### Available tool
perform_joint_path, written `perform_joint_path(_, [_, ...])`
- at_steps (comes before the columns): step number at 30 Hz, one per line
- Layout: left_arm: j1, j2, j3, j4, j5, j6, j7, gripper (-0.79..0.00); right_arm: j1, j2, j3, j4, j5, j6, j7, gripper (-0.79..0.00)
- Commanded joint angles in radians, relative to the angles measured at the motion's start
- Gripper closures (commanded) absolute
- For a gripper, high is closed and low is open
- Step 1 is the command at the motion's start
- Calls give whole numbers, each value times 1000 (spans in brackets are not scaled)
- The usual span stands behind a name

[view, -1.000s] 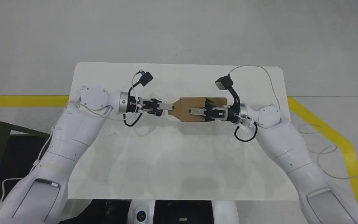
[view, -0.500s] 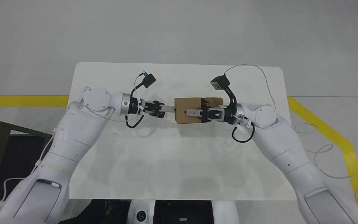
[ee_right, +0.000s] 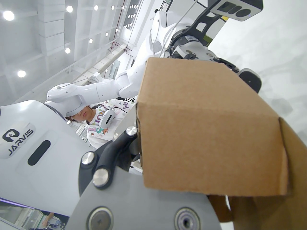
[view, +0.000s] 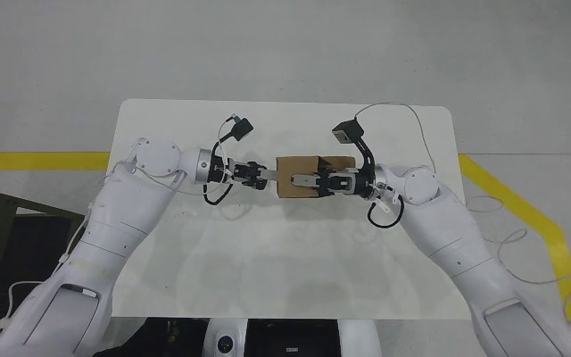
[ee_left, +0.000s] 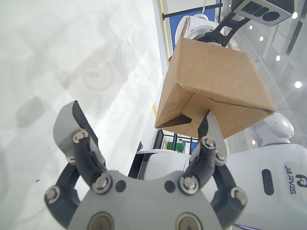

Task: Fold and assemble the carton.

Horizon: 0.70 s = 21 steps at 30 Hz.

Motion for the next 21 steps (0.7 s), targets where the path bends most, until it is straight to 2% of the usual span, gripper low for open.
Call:
perform_joint_path(1, [-2,-1,2,2,-3,-1,-1,-785,1,-1,0,1,1,1,1,0])
perform_joint_path(21, [-18,-12,16,33,-14,-15,-12,-785,5,-10,-6,28,8,3,3,0])
